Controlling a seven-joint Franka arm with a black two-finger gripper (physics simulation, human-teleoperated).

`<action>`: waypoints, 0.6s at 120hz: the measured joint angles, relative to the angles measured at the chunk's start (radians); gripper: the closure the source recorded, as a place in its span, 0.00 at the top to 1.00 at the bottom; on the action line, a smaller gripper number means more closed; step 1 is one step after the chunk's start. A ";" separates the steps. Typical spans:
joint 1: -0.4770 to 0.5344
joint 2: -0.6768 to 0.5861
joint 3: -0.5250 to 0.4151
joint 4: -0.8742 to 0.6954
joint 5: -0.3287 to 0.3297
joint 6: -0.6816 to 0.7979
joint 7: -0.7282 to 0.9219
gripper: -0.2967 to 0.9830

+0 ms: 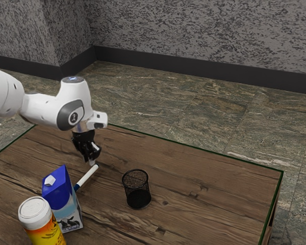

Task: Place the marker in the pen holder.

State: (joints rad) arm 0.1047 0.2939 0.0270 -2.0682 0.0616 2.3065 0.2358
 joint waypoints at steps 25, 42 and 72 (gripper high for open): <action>-0.001 0.048 -0.001 0.006 -0.015 0.010 -0.020 0.32; -0.002 0.071 -0.001 0.006 -0.030 0.032 -0.031 0.32; -0.010 0.015 -0.011 0.005 -0.020 0.047 -0.052 0.20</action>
State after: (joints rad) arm 0.0948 0.3092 0.0157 -2.0634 0.0418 2.3537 0.1840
